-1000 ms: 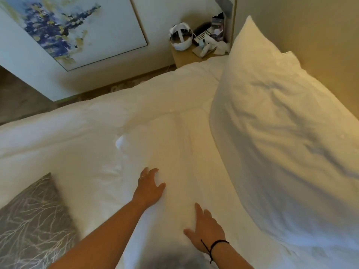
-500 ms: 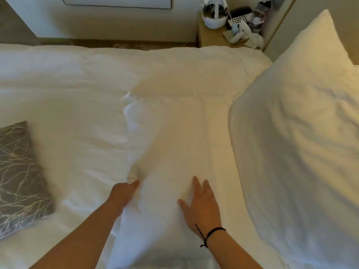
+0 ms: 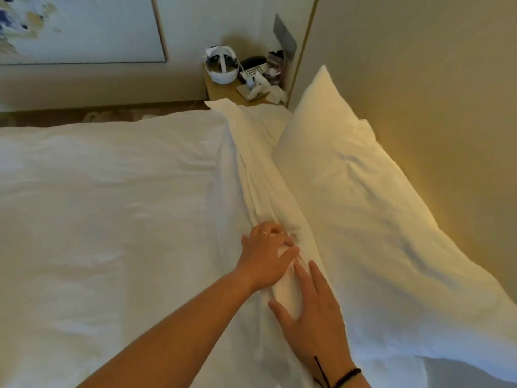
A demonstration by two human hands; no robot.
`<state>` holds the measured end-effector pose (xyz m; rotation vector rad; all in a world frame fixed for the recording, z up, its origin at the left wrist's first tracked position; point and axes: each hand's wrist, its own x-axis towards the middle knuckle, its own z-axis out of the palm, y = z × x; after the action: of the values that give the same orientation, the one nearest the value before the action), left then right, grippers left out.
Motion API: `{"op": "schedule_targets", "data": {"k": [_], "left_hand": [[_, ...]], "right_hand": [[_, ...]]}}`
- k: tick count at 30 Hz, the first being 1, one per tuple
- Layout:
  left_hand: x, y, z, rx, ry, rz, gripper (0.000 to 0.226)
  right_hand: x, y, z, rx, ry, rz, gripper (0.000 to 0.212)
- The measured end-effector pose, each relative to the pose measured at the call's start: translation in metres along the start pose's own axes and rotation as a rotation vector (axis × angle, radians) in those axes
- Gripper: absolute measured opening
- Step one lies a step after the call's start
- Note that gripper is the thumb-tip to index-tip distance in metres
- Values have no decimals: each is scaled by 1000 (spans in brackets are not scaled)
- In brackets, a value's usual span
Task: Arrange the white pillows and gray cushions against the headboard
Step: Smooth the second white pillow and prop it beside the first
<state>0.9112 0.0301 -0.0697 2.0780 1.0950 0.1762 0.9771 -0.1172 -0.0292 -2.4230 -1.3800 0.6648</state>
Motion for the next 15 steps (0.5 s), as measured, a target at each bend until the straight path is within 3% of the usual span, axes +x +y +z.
{"op": "schedule_targets", "data": {"k": [3, 7, 11, 13, 15], "left_hand": [[25, 7, 20, -31, 65, 30, 29], [32, 1, 31, -20, 161, -15, 31], [47, 15, 16, -165, 529, -398, 81], [64, 13, -3, -245, 573, -574, 102], [78, 5, -22, -288, 518, -645, 100]], "right_hand": [[13, 40, -21, -128, -55, 90, 85], [28, 56, -24, -91, -225, 116, 90], [31, 41, -16, -56, -196, 79, 87], [25, 37, -13, -31, -178, 96, 86], [20, 37, -12, -6, -155, 106, 85]]}}
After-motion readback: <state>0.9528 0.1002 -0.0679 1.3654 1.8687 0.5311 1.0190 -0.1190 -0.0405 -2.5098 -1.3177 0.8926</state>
